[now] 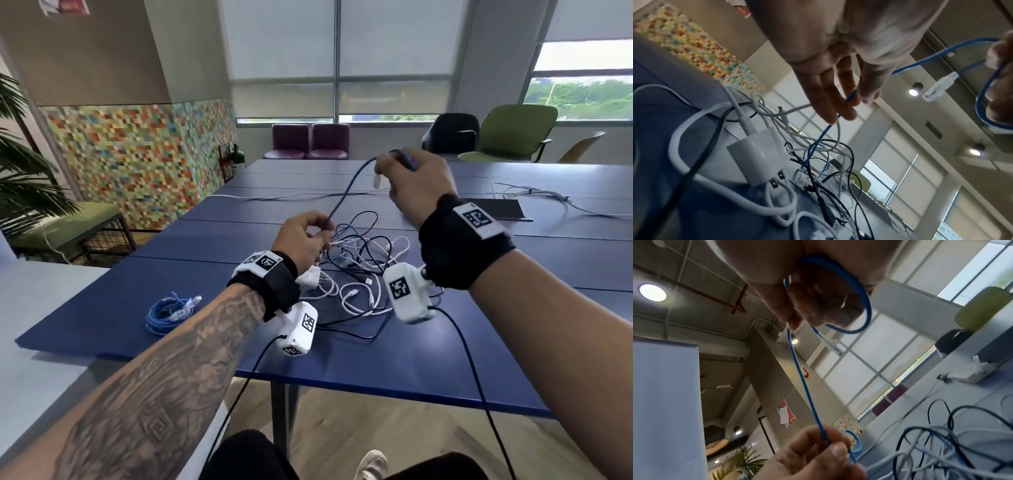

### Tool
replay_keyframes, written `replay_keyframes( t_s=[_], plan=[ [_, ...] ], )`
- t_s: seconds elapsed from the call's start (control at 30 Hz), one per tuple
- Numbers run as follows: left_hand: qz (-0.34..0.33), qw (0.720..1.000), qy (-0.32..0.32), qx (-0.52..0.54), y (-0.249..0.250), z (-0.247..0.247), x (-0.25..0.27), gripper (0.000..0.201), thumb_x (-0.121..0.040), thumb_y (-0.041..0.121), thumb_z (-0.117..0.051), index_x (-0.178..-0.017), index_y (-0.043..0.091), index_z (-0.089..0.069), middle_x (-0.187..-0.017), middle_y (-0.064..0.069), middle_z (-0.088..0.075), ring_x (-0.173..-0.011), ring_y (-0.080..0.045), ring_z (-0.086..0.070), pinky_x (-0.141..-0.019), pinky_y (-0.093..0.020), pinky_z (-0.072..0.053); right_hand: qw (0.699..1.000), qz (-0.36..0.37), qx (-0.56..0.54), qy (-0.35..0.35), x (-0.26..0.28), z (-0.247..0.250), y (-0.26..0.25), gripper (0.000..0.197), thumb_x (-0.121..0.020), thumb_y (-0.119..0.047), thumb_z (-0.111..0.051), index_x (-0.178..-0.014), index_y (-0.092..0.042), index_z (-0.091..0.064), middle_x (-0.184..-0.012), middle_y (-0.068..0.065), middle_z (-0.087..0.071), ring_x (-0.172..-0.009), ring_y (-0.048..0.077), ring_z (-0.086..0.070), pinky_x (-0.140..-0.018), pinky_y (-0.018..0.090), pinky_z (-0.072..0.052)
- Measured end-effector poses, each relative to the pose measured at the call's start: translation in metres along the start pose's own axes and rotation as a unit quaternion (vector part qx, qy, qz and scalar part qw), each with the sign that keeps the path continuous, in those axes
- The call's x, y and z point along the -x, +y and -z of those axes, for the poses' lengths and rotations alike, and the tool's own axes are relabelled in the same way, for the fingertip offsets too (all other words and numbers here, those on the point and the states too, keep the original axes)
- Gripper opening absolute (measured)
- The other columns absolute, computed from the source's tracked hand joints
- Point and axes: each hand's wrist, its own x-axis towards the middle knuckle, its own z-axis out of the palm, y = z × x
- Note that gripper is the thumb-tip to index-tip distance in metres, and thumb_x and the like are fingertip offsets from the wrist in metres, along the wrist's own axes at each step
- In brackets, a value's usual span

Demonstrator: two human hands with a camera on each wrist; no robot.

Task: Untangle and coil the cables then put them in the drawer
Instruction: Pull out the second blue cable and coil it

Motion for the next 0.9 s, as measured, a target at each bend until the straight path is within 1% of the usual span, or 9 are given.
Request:
replay_keyframes(
  t_s=[0.1, 0.2, 0.27, 0.37, 0.47, 0.6, 0.67, 0.8, 0.9],
  plan=[
    [-0.017, 0.999, 0.049, -0.002, 0.005, -0.003, -0.003, 0.029, -0.088, 0.003, -0.065, -0.077, 0.028, -0.059, -0.096, -0.012, -0.059, -0.063, -0.021, -0.057, -0.054, -0.042, -0.054, 0.998, -0.007, -0.054, 0.022, 0.004, 0.000, -0.003, 0.022, -0.083, -0.039, -0.062, -0.067, -0.024, -0.065, -0.049, -0.011, -0.043, -0.056, 0.020, -0.039, -0.056, 0.034, -0.034],
    [-0.033, 0.995, 0.081, -0.044, 0.002, 0.001, -0.009, 0.030, -0.084, 0.006, -0.070, -0.078, 0.029, -0.053, -0.113, -0.014, -0.052, -0.051, -0.006, -0.052, -0.045, -0.025, -0.049, 0.992, -0.010, -0.116, 0.049, 0.002, 0.003, -0.006, 0.019, -0.088, -0.029, -0.060, -0.074, -0.016, -0.062, -0.051, -0.004, -0.039, -0.049, 0.019, -0.035, -0.052, 0.030, -0.032],
    [-0.030, 0.994, 0.074, -0.071, -0.001, 0.002, -0.013, 0.026, -0.078, 0.019, -0.074, -0.076, 0.033, -0.053, -0.105, -0.009, -0.059, -0.059, -0.014, -0.058, -0.053, -0.031, -0.052, 0.990, -0.002, -0.128, 0.058, 0.002, 0.004, -0.010, 0.020, -0.089, -0.027, -0.060, -0.072, -0.016, -0.062, -0.049, -0.005, -0.040, -0.046, 0.017, -0.035, -0.050, 0.029, -0.032],
    [-0.022, 0.992, 0.072, -0.097, -0.004, 0.000, -0.020, 0.019, -0.073, 0.027, -0.063, -0.073, 0.043, -0.053, -0.095, 0.001, -0.063, -0.075, -0.027, -0.067, -0.070, -0.047, -0.057, 0.987, 0.017, -0.150, 0.053, 0.005, 0.003, -0.013, 0.021, -0.092, -0.024, -0.060, -0.074, -0.014, -0.061, -0.050, -0.003, -0.039, -0.044, 0.017, -0.033, -0.048, 0.027, -0.031],
    [-0.002, 0.992, 0.095, -0.087, 0.004, 0.003, -0.028, 0.021, -0.080, 0.013, -0.056, -0.075, 0.032, -0.051, -0.079, -0.003, -0.066, -0.069, -0.031, -0.067, -0.062, -0.048, -0.059, 0.987, 0.031, -0.149, 0.045, 0.009, 0.000, -0.013, 0.021, -0.094, -0.022, -0.058, -0.077, -0.012, -0.059, -0.057, 0.003, -0.040, -0.044, 0.017, -0.034, -0.047, 0.027, -0.032],
    [0.038, 0.993, 0.107, 0.039, 0.028, 0.013, -0.035, 0.026, -0.093, 0.000, -0.050, -0.081, 0.022, -0.043, -0.069, -0.009, -0.064, -0.053, -0.019, -0.055, -0.047, -0.032, -0.051, 0.995, 0.023, -0.100, 0.003, 0.007, -0.002, 0.004, 0.015, -0.096, -0.019, -0.061, -0.082, -0.015, -0.057, -0.058, -0.001, -0.050, -0.045, 0.013, -0.044, -0.044, 0.022, -0.040],
    [0.040, 0.987, 0.106, 0.114, 0.047, 0.017, -0.037, 0.023, -0.095, 0.001, -0.051, -0.085, 0.020, -0.043, -0.069, -0.010, -0.064, -0.052, -0.017, -0.054, -0.047, -0.033, -0.052, 0.999, 0.016, -0.011, -0.047, 0.008, -0.008, 0.017, 0.011, -0.091, -0.018, -0.067, -0.086, -0.013, -0.059, -0.065, 0.000, -0.056, -0.049, 0.012, -0.051, -0.046, 0.021, -0.043],
    [0.048, 0.965, 0.063, 0.250, 0.079, 0.016, -0.032, 0.015, -0.096, 0.000, -0.053, -0.093, 0.013, -0.046, -0.068, -0.011, -0.065, -0.052, -0.018, -0.057, -0.048, -0.032, -0.055, 0.984, -0.011, 0.102, -0.145, 0.019, -0.031, 0.032, 0.028, -0.083, -0.031, -0.078, -0.095, -0.011, -0.063, -0.072, 0.002, -0.059, -0.057, 0.017, -0.054, -0.057, 0.029, -0.047],
    [0.043, 0.954, 0.029, 0.294, 0.089, 0.013, -0.022, 0.017, -0.096, 0.001, -0.054, -0.108, 0.010, -0.046, -0.068, -0.010, -0.067, -0.055, -0.020, -0.062, -0.050, -0.032, -0.055, 0.979, -0.034, 0.107, -0.172, 0.018, -0.042, 0.029, 0.019, -0.092, -0.030, -0.067, -0.081, -0.016, -0.065, -0.067, 0.001, -0.064, -0.051, 0.013, -0.052, -0.052, 0.025, -0.043]
  ],
)
